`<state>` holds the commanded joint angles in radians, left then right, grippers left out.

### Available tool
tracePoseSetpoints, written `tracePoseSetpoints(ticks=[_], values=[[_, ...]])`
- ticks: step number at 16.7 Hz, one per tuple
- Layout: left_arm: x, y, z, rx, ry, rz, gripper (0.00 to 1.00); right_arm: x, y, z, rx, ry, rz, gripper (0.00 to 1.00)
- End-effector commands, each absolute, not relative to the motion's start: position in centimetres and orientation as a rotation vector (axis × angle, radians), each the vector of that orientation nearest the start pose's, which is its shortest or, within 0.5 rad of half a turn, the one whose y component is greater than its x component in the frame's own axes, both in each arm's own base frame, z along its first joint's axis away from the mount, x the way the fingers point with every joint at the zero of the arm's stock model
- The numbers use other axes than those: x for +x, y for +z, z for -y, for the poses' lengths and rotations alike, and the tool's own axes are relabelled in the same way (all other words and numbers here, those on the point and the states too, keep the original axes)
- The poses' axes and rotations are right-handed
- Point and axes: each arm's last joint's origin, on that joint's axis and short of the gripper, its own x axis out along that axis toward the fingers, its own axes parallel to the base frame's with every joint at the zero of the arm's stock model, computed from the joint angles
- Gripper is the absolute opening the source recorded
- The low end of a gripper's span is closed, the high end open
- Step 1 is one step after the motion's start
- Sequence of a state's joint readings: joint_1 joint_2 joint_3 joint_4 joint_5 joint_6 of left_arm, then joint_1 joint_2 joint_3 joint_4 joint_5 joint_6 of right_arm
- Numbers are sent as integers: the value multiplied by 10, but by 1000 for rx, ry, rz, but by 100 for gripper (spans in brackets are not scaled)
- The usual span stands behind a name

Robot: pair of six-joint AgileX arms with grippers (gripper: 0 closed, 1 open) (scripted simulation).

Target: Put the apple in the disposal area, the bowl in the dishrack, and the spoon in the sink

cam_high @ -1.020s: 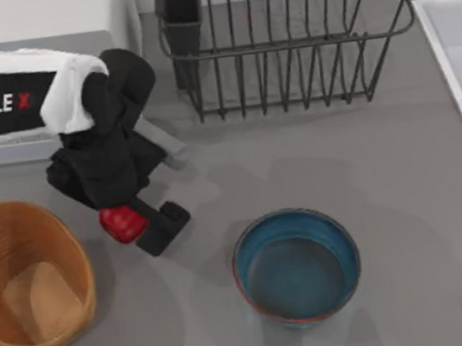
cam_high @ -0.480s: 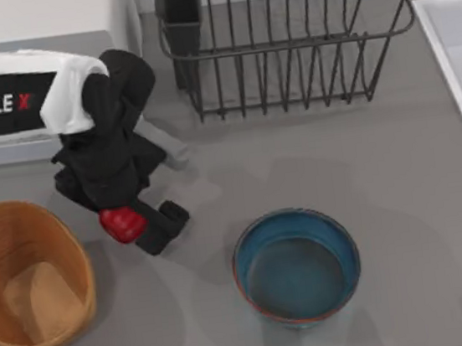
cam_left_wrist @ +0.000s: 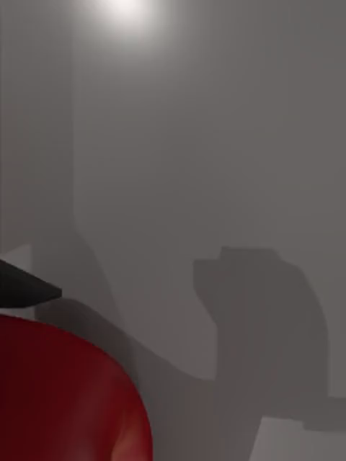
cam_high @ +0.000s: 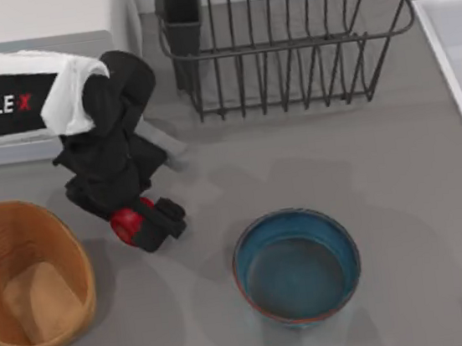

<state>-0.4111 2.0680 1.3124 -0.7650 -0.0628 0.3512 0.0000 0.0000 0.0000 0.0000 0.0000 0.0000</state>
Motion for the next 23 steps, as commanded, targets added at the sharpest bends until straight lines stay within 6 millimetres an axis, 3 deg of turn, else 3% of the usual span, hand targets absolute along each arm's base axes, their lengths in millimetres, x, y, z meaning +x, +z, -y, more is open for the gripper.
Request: tracePoseSetpoints(ticks=[7, 10, 20, 23], values=[[347, 109, 146, 634, -533, -1437, 0, 106, 160, 1, 0, 0, 0, 100], [345, 120, 150, 603, -558, -1426, 0, 106, 160, 1, 0, 0, 0, 100], [344, 212, 149, 603, -555, -1440, 0, 106, 160, 1, 0, 0, 0, 100], [344, 215, 149, 602, -554, -1434, 0, 106, 160, 1, 0, 0, 0, 100]])
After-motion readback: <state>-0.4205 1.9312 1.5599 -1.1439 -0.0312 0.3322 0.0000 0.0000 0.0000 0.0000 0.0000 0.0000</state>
